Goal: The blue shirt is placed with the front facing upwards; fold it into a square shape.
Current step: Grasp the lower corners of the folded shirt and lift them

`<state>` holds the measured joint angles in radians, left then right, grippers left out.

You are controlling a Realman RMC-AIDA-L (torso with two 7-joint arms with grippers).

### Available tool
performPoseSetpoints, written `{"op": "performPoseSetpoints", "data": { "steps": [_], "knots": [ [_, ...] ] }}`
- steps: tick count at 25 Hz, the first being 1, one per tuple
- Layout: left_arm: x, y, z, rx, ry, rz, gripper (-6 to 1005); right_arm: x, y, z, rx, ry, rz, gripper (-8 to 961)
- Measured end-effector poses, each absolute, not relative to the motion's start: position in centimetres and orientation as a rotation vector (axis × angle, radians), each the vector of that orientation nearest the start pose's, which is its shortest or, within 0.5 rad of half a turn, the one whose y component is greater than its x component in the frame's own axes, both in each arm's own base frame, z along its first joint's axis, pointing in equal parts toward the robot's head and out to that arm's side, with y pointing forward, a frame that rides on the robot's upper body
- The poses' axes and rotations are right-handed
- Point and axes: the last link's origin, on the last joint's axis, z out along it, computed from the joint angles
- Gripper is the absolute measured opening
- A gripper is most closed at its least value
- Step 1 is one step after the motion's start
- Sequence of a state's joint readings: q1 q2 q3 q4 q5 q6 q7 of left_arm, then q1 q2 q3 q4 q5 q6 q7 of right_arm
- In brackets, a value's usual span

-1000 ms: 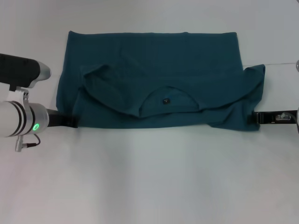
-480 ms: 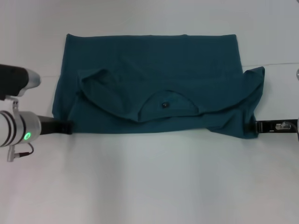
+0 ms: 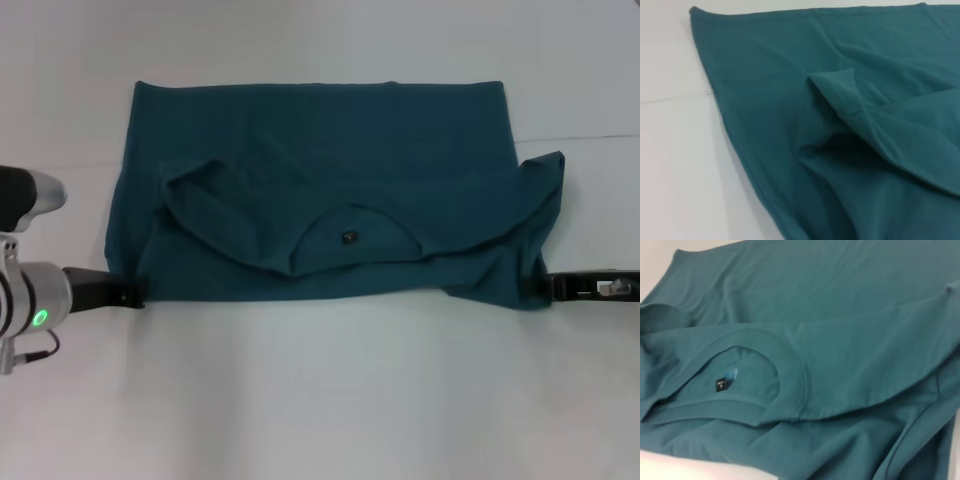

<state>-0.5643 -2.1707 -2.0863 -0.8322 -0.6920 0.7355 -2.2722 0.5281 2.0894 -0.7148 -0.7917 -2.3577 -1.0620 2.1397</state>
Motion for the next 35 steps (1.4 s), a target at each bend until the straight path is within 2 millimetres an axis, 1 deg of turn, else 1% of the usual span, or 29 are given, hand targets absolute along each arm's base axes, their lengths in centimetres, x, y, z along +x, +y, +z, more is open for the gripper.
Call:
{"op": "performPoseSetpoints", "data": {
  "steps": [5,10,19,23,30,34,35],
  "knots": [
    [-28.8,39.3,-2.0,-2.103,-1.109,-0.085,35,33.2,36.3,2.5,-2.126,1.366,0.229,41],
    [-29.5,38.2,-1.5,-2.094,-1.119,-0.096,35,33.4,35.2,2.9,-2.146,1.363,0.264,41],
    [-30.2,36.5,-1.2,-2.094,-1.123,-0.127,36,34.3,33.6,2.8,-2.181,1.341,0.262,40],
    [-30.3,35.8,-1.3,-2.118,-1.131,-0.181,36,34.4,33.0,2.8,-2.205,1.315,0.294,41],
    [-30.0,34.7,-0.4,-2.186,-1.138,-0.342,36,34.3,31.4,3.2,-2.281,1.21,0.376,41],
    [-30.2,34.1,-0.1,-2.195,-1.159,-0.381,36,34.6,30.2,3.7,-2.299,1.165,0.419,40],
    [-30.4,33.9,0.0,-2.191,-1.165,-0.384,36,34.6,30.2,3.7,-2.299,1.165,0.419,40]
  ]
}}
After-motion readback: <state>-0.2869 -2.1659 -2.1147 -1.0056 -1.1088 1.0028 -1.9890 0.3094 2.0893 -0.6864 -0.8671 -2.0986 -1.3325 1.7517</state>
